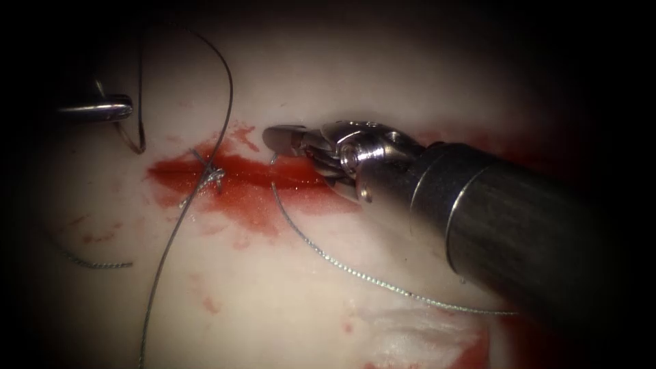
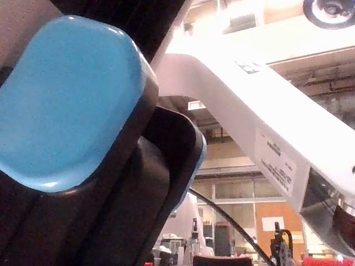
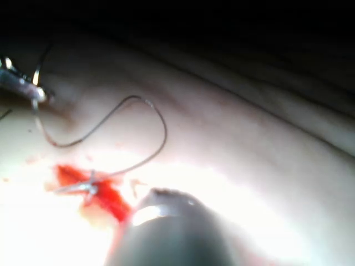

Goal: Wound Closure

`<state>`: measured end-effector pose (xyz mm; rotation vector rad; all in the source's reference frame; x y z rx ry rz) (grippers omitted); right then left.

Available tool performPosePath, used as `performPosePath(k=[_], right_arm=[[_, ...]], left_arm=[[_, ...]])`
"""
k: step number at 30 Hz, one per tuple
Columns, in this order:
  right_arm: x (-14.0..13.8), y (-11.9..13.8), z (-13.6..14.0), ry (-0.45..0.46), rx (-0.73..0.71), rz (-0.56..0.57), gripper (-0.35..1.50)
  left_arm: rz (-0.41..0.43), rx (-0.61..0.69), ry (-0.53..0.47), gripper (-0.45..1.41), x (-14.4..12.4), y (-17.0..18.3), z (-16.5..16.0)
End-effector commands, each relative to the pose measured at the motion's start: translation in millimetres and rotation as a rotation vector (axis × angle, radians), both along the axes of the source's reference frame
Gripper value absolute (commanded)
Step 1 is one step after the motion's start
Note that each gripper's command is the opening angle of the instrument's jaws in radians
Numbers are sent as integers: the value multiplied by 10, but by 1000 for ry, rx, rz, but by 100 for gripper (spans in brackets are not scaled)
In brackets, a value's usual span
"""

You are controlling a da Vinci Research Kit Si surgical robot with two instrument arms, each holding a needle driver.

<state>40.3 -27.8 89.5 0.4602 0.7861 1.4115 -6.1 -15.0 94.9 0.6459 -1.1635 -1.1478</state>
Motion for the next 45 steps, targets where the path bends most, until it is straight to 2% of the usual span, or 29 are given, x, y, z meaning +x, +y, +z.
performPosePath(k=[1, 12, 18, 27, 35, 36, 39, 40, 41, 42, 44, 45], right_arm=[[9, 13, 0, 14, -17, 0, -35], [6, 37, -8, 85, -119, 50, -35], [6, 54, -23, 139, -182, 76, -35], [-10, 86, -49, 154, -253, 128, -35], [-20, 89, -50, 161, -258, 129, -35], [-20, 87, -50, 161, -259, 129, -8], [-19, 82, -47, 164, -263, 121, 2], [-16, 72, -39, 177, -253, 85, 39], [-16, 72, -39, 177, -253, 85, 39], [-14, 60, -29, 192, -230, 47, 79], [-12, 45, -14, 205, -228, 16, 111], [-12, 45, -14, 205, -228, 16, 111]], left_arm=[[-3, -6, -3, -45, -5, 12, -4], [-3, -6, -3, -45, -6, 11, -4], [-3, -6, -4, -45, -6, 11, -4], [-2, -6, -4, -45, -6, 11, -4], [-3, -1, -5, -45, -6, 11, -4], [-3, -1, -5, -45, -6, 11, -4], [-3, -1, -5, -45, -6, 11, -4], [-3, -1, -6, -45, -6, 11, -4], [-3, -1, -6, -45, -6, 11, -4], [-2, -1, -6, -45, -6, 11, -4], [-2, -2, -6, -45, -7, 11, -3], [-2, -2, -6, -45, -7, 11, -3]])
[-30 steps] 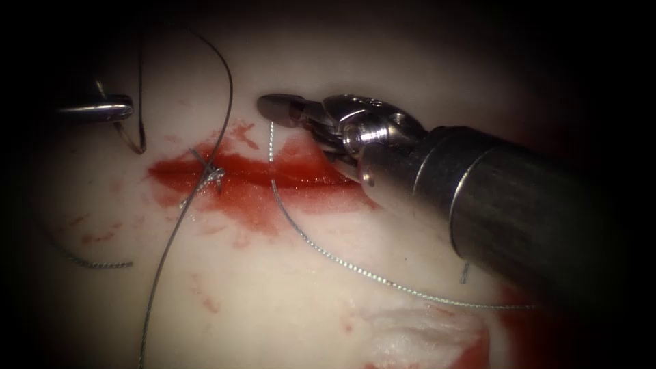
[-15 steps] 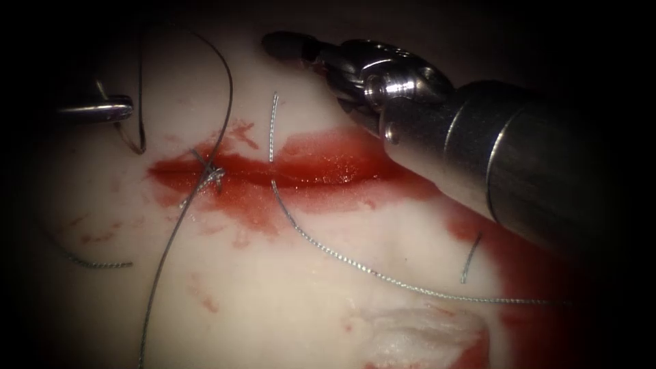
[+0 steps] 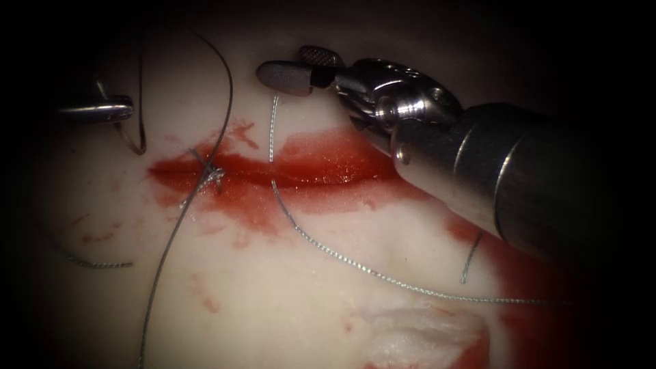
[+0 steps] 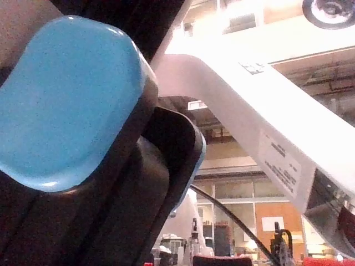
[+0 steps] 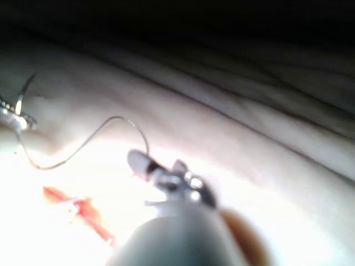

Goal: Wound Closure

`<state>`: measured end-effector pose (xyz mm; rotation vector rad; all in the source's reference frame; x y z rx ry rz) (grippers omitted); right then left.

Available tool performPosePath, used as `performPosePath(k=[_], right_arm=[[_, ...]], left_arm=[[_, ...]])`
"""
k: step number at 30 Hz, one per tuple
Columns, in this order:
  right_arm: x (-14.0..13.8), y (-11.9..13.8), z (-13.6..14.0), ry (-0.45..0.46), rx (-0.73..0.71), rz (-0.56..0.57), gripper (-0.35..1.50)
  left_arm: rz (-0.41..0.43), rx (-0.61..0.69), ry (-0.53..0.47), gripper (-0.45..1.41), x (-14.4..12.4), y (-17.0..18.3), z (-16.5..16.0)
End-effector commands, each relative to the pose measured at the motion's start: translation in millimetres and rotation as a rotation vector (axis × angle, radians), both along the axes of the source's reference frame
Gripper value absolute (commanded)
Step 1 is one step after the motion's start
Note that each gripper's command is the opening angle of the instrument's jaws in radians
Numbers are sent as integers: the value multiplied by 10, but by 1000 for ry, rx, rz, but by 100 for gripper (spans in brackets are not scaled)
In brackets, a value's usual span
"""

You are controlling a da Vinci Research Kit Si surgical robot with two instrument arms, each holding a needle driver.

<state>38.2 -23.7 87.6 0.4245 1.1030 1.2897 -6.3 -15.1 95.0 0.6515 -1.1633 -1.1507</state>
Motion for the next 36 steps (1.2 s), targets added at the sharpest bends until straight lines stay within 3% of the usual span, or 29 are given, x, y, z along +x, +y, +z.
performPosePath(k=[1, 6, 9, 16, 17, 19, 27, 36], right_arm=[[10, -4, 13, 4, -11, -12, 126], [16, -10, 18, 18, 24, 6, 120], [21, -14, 22, 32, 63, 26, 99], [28, -29, 38, 41, 70, 13, 88], [29, -33, 42, 41, 65, 4, 52], [29, -34, 42, 36, 66, 3, -35], [26, -3, 23, -22, 105, 74, -35], [21, 20, 5, 6, 40, 89, -35]], left_arm=[[-2, -7, -3, -45, -5, 12, -4], [-1, -7, -3, -45, -5, 12, -4], [-1, -8, -3, -45, -6, 11, -3], [0, -7, -4, -45, -6, 11, -3], [0, -7, -4, -45, -6, 11, -3], [1, -7, -4, -45, -6, 11, -3], [1, -7, -5, -45, -6, 11, -3], [2, -7, -5, -45, -7, 11, -4]])
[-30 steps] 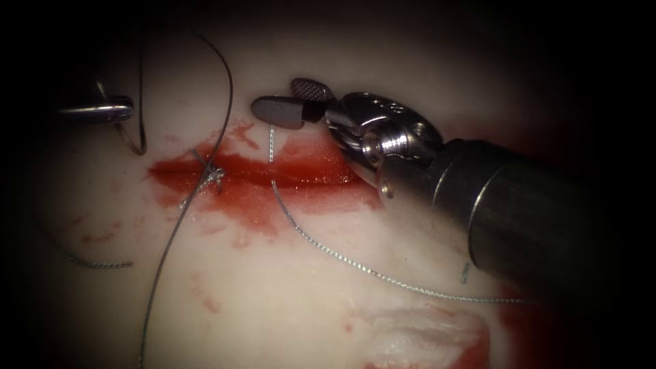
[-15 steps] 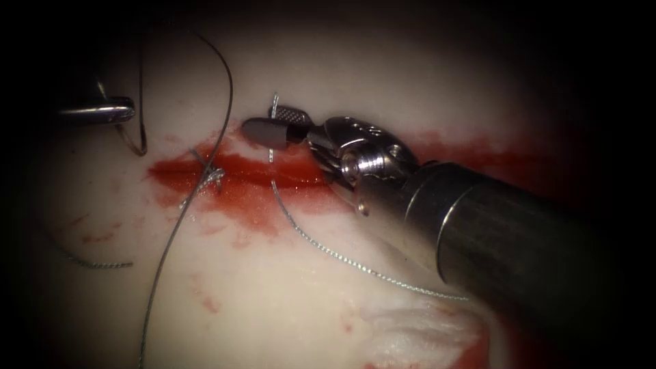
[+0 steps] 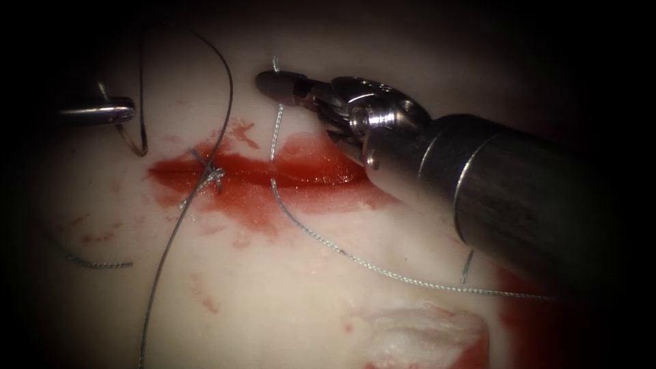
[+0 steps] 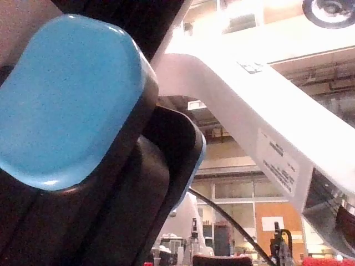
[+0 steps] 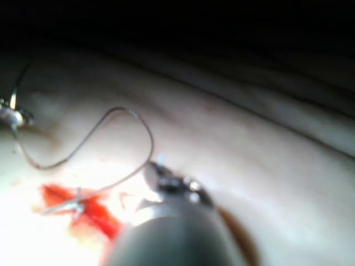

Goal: Wound Closure

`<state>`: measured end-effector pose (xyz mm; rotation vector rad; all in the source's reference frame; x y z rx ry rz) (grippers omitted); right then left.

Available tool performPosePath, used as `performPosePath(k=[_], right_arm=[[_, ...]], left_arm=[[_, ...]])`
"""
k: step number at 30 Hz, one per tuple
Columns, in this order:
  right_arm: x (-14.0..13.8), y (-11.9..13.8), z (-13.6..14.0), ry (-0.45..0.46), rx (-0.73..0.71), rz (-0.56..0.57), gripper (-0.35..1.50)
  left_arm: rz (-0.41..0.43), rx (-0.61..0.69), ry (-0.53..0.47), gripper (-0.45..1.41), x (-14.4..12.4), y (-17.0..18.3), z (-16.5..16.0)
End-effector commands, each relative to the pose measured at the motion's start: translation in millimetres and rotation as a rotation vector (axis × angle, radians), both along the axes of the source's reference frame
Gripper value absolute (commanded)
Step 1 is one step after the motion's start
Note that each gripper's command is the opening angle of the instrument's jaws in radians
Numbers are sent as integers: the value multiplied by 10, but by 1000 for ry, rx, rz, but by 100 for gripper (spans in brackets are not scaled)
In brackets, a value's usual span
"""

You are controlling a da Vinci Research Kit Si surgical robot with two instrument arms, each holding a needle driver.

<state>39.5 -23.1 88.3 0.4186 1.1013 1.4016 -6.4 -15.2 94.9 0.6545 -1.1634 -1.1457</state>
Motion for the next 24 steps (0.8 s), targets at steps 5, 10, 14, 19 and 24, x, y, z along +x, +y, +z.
performPosePath(k=[5, 10, 14, 19, 24], right_arm=[[4, 23, -8, 10, -60, 9, -35], [2, 26, -10, 13, -59, 11, -35], [3, 24, -9, 6, -75, 3, -35], [-2, 32, -22, 26, -253, -25, 131], [-23, 37, -46, 97, -156, 5, 103]], left_arm=[[-1, -6, -4, -45, -6, 11, -4], [0, -6, -5, -45, -6, 11, -4], [1, -6, -5, -45, -6, 11, -4], [6, -4, 5, -45, -7, 10, -3], [119, -202, 49, -45, -10, 4, 5]])
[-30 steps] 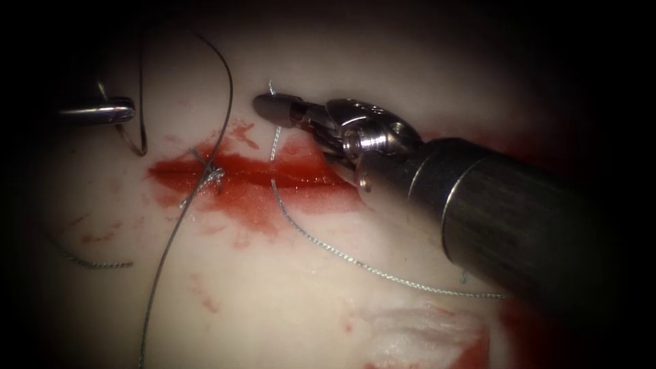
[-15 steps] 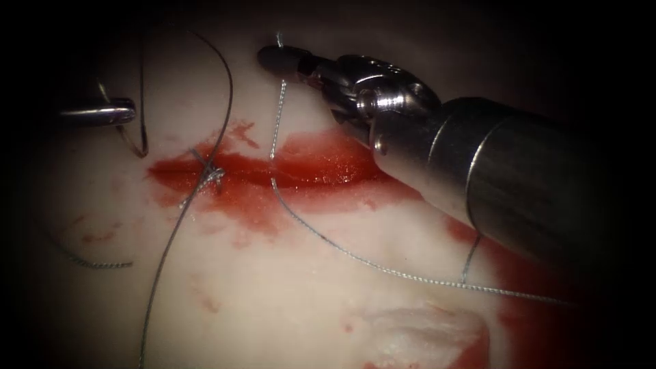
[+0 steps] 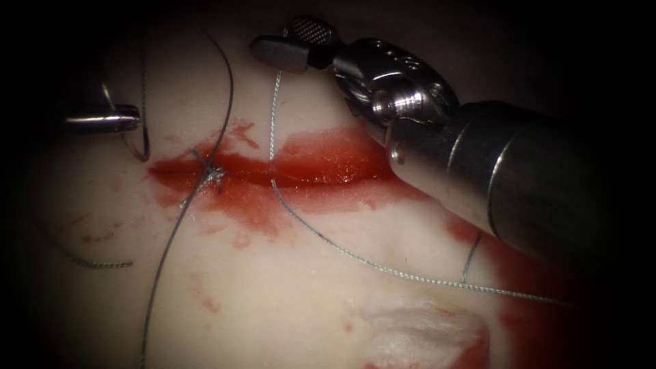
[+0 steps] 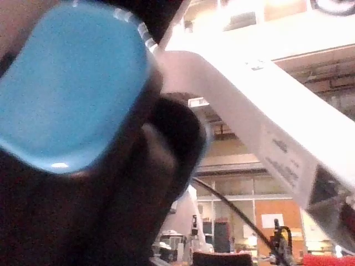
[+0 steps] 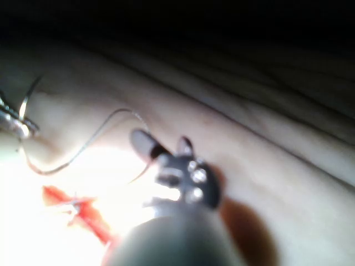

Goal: Wound Closure

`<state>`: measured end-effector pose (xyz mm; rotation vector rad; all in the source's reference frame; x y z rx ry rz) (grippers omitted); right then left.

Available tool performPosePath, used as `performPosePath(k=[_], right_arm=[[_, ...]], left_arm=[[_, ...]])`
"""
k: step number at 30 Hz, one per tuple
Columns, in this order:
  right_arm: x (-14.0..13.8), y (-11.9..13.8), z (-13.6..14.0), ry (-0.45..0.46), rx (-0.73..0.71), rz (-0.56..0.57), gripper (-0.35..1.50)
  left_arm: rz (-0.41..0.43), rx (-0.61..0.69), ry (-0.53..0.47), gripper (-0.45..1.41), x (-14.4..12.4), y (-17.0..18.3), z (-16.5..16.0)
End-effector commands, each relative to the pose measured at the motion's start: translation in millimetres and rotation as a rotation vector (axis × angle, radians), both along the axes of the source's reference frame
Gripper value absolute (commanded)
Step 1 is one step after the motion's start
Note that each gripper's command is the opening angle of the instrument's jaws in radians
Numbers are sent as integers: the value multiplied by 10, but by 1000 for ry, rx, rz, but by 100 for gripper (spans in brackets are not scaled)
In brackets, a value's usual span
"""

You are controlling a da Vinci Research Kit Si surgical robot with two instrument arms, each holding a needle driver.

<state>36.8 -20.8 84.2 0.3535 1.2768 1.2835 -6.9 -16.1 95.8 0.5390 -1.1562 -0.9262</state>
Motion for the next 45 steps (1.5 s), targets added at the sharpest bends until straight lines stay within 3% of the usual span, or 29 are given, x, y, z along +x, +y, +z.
performPosePath(k=[1, 2, 3, 5, 8, 15, 23, 30, 39, 45], right_arm=[[-2, 13, -11, 76, 128, 38, 108], [-9, 8, -17, 149, 268, 80, 113], [-15, 1, -22, 218, 409, 120, 108], [-18, -5, -27, 232, 442, 125, 108], [-20, -19, -41, 273, 604, 119, 106], [-1, -37, -54, 350, 824, 8, 109], [40, -52, -37, 328, 775, -22, 108], [45, -55, -20, 290, 659, -60, 106], [44, -46, -12, 285, 647, -44, 96], [49, -55, -22, 287, 652, -56, 98]], left_arm=[[90, -170, 9, -45, -12, 8, 0], [177, -336, 30, -45, -22, -1, 2], [227, -411, 40, -45, -34, -8, 2], [249, -442, 43, -45, -40, -12, 1], [384, -634, 62, -45, -63, -25, -7], [444, -768, 67, -45, -83, -35, -24], [417, -717, 73, -45, -92, -38, -42], [377, -657, 12, -45, -98, -39, -58], [390, -630, -19, -45, -108, -44, -65], [410, -644, -35, -45, -107, -44, -59]])
